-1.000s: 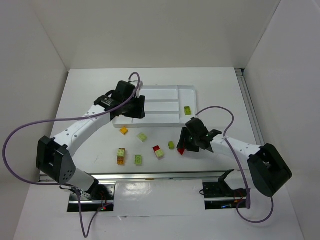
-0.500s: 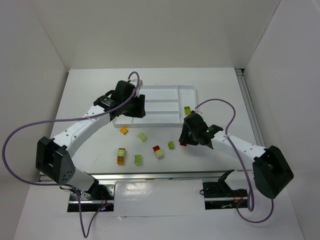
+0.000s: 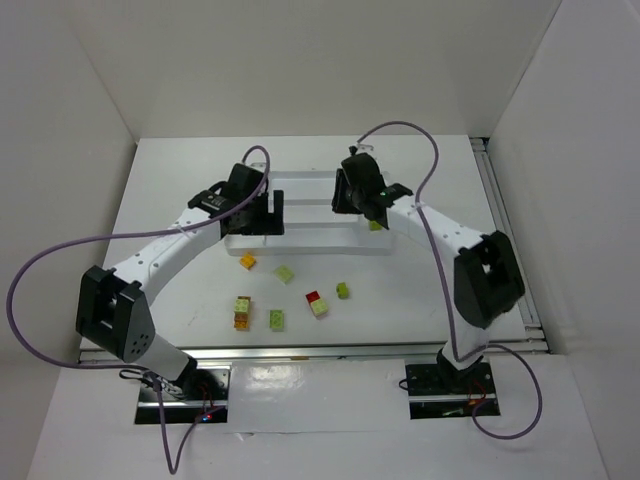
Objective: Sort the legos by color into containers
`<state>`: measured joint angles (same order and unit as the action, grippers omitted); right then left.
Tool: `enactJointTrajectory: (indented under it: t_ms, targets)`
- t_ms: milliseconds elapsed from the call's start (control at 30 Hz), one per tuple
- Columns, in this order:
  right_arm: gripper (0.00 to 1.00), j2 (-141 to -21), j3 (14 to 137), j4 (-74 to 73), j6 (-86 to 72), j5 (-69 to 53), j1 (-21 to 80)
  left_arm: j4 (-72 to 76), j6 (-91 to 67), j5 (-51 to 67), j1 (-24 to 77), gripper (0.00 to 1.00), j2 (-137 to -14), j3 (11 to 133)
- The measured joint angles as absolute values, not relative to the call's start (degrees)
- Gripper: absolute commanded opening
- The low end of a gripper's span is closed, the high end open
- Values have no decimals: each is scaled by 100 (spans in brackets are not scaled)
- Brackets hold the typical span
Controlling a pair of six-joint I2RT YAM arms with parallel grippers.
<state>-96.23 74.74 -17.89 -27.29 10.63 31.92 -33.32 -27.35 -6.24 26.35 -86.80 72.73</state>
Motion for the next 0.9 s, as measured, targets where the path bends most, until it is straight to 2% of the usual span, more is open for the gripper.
enactJointTrajectory:
  t_ms: [167,367,400,433,467,533,567,633,733,833,900]
  targets:
    - [35,-11059,8573,-1562,-2425,858,2858,-3503,-2978,-880,2060,91,-8600,6936]
    - [35,-12217,9564,-1470,-2305,792,2657,-3642,-3024,-906,2047,91,-8106,6759]
    - [41,-12368,9721,-1476,-2303,775,2646,-3638,-3024,-878,2056,91,-8007,6759]
    - [51,-12549,9918,-1494,-2305,757,2637,-3640,-3024,-856,2062,91,-7933,6759]
    - [66,-12709,10097,-1503,-2307,749,2635,-3638,-3024,-829,2082,90,-7874,6759]
    - [87,-12991,10416,-1520,-2318,722,2637,-3638,-3024,-779,2093,90,-7782,6759]
    - [90,-13069,10484,-1522,-2309,709,2637,-3640,-3024,-764,2095,90,-7760,6759]
    - [90,-13109,10499,-1566,-2298,725,2639,-3640,-3024,-762,2095,90,-7734,6759]
    - [83,-12846,10134,-1452,-2298,860,2661,-3640,-3022,-760,2102,90,-7732,6746]
    - [72,-11891,9028,-1402,-2279,1011,2740,-3640,-3024,-755,2128,90,-7732,6742]
    - [72,-11056,8274,-1431,-2270,1085,2849,-3642,-3024,-760,2147,90,-7732,6740]
